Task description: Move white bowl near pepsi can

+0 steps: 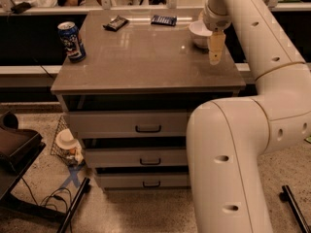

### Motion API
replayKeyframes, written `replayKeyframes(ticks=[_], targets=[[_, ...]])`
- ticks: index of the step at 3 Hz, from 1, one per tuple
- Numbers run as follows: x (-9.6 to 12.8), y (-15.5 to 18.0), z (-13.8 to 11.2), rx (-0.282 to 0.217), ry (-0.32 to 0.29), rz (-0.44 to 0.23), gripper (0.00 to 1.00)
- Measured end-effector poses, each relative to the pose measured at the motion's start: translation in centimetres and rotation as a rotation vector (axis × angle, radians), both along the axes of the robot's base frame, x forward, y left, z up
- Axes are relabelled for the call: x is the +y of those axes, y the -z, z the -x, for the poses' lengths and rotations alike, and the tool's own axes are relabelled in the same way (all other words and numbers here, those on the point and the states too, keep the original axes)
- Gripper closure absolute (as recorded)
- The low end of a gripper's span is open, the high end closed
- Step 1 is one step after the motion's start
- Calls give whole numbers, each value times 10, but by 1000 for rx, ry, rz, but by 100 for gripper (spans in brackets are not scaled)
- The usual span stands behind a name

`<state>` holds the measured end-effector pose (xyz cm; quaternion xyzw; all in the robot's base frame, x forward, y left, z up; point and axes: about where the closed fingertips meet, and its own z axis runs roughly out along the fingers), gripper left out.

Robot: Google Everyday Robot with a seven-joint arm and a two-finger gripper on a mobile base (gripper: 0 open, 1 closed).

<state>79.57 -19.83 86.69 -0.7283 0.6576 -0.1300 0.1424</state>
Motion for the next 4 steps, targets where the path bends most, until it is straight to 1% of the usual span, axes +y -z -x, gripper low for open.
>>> replayKeyframes(ticks=[1, 2, 4], targets=[[-2, 20, 7, 56, 10, -55, 2], [-5, 28, 9, 73, 27, -81, 23], [0, 32, -6, 31, 24, -91, 69]])
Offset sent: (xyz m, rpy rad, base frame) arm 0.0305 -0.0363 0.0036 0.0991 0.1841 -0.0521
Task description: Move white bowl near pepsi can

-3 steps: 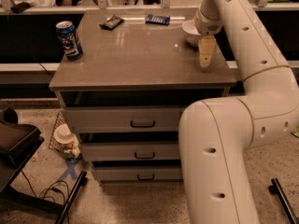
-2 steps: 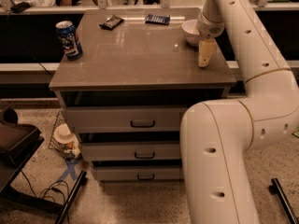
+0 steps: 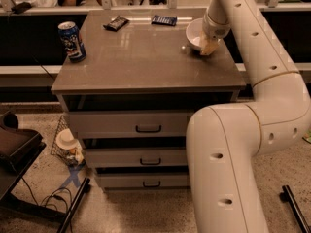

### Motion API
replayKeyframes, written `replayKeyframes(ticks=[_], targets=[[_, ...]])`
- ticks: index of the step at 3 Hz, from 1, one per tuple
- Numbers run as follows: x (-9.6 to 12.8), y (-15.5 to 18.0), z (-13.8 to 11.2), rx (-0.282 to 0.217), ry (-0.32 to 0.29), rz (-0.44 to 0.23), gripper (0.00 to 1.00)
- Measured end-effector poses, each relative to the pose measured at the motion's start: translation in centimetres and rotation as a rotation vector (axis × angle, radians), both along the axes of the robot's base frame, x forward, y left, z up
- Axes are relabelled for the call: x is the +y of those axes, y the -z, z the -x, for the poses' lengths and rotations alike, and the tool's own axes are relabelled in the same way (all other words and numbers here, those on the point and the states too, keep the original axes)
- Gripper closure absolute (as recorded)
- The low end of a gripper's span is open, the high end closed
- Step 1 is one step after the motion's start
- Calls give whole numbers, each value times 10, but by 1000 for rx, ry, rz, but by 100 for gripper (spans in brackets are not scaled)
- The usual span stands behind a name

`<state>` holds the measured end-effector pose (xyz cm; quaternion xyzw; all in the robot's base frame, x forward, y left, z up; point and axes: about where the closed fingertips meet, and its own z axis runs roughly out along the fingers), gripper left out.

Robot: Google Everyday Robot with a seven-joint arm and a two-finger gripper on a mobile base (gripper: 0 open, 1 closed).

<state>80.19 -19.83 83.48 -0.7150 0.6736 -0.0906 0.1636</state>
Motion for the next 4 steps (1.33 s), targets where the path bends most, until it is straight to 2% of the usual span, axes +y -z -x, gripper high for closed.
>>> replayKeyframes(ticks=[1, 2, 3, 4], targets=[[2, 3, -5, -12, -1, -3, 93], [4, 6, -9, -20, -1, -6, 100], [4, 6, -10, -21, -2, -6, 100], [10, -27, -20, -106, -25, 34, 100]])
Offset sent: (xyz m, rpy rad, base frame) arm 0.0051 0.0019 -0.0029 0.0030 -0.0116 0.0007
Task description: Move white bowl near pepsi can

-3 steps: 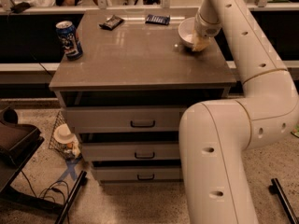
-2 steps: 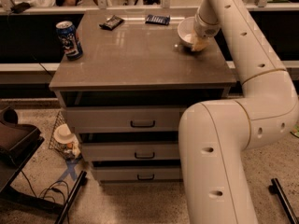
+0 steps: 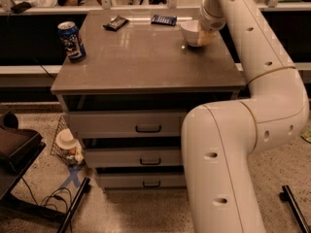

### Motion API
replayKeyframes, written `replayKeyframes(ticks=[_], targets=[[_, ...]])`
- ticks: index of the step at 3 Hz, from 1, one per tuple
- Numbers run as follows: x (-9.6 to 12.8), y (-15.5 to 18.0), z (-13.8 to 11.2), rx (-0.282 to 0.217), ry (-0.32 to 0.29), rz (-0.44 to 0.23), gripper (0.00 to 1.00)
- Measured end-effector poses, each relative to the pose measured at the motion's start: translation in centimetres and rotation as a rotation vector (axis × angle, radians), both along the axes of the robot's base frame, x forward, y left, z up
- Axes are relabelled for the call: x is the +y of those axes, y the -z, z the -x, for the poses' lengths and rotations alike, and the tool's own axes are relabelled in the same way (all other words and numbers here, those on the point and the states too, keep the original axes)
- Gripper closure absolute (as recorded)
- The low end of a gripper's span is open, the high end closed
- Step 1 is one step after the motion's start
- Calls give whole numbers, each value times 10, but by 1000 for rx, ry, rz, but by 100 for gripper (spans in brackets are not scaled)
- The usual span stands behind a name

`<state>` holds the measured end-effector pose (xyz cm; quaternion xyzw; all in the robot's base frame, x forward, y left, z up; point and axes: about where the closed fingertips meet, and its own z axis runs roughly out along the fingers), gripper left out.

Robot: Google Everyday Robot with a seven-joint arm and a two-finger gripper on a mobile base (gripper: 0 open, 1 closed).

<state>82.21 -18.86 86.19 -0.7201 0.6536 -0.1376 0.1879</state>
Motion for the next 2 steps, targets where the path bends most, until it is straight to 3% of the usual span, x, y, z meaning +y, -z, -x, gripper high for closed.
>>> replayKeyframes(ticks=[1, 2], targets=[[7, -41, 4, -59, -45, 48, 100], [20, -80, 23, -82, -133, 64, 100]])
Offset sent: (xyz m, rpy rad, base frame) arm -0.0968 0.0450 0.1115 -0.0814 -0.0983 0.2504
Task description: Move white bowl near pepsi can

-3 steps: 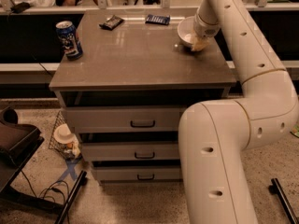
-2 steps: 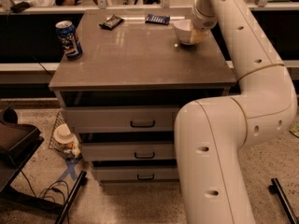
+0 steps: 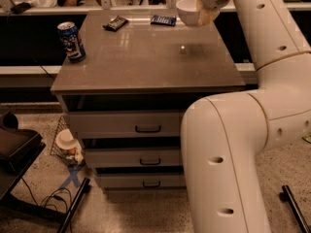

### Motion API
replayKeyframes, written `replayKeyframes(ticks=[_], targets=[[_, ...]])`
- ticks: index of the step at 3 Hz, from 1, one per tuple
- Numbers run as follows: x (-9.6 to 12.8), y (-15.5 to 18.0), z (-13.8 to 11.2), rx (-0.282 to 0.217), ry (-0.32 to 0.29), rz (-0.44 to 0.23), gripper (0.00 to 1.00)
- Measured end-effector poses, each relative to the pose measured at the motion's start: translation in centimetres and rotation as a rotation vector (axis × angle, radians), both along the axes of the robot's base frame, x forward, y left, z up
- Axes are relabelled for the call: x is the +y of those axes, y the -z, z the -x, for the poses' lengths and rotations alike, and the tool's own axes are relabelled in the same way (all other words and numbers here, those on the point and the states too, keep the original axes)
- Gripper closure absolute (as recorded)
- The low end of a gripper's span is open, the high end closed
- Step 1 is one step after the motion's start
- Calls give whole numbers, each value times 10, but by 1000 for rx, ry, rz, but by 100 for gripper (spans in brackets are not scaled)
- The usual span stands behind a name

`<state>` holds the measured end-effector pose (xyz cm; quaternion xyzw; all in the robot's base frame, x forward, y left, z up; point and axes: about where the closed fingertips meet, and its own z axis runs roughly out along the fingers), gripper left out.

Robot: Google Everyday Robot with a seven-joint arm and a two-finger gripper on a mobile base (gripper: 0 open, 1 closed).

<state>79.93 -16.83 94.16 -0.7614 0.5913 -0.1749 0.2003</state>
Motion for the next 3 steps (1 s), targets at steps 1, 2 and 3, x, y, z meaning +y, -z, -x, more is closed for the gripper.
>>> replayKeyframes(ticks=[1, 2, 3], targets=[[24, -25, 22, 3, -112, -13, 100], [53, -40, 46, 13, -218, -44, 100], [54, -40, 45, 12, -218, -44, 100]])
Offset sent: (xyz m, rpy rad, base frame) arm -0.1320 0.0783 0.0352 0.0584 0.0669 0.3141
